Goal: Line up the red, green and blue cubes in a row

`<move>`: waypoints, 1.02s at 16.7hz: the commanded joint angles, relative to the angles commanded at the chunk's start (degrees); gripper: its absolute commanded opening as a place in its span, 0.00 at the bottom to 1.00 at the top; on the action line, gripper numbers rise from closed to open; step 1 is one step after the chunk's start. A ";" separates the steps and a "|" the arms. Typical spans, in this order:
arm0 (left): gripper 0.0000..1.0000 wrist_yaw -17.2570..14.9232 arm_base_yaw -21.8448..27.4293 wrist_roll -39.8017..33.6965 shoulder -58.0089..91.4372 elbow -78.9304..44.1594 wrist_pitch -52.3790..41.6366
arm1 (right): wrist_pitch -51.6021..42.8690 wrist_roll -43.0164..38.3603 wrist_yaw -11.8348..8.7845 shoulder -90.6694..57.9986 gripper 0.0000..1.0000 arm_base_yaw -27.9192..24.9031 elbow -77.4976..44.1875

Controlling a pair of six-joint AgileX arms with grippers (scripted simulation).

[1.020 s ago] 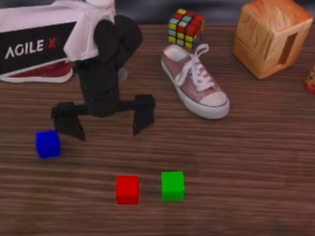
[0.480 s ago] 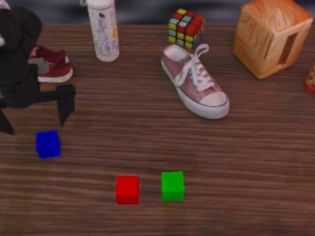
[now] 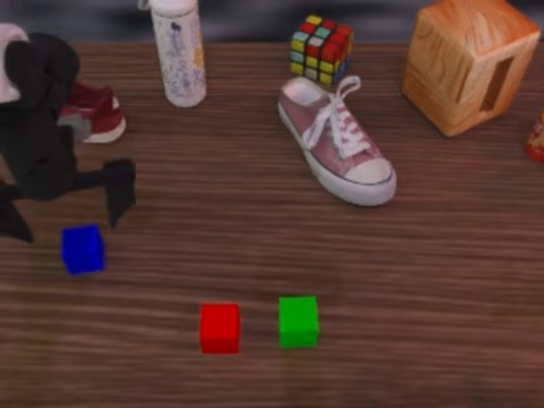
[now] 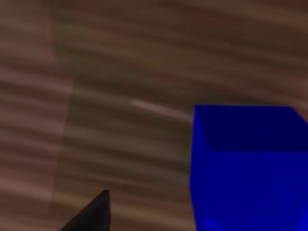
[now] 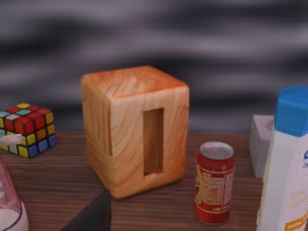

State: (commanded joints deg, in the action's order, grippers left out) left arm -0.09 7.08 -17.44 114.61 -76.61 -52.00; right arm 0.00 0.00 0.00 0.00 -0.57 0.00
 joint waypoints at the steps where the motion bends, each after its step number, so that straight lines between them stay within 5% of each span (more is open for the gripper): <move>1: 1.00 -0.01 -0.03 0.04 1.06 1.15 2.26 | 0.00 0.00 0.00 0.00 1.00 0.00 0.00; 11: 1.00 -0.04 -0.15 0.25 6.06 6.47 12.54 | 0.00 0.00 0.00 0.00 1.00 0.00 0.00; 17: 0.55 -0.04 -0.15 0.25 6.06 6.47 12.54 | 0.00 0.00 0.00 0.00 1.00 0.00 0.00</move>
State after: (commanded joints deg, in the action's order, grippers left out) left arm -0.13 6.93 -17.19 120.67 -70.14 -39.47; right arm 0.00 0.00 0.00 0.00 -0.57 0.00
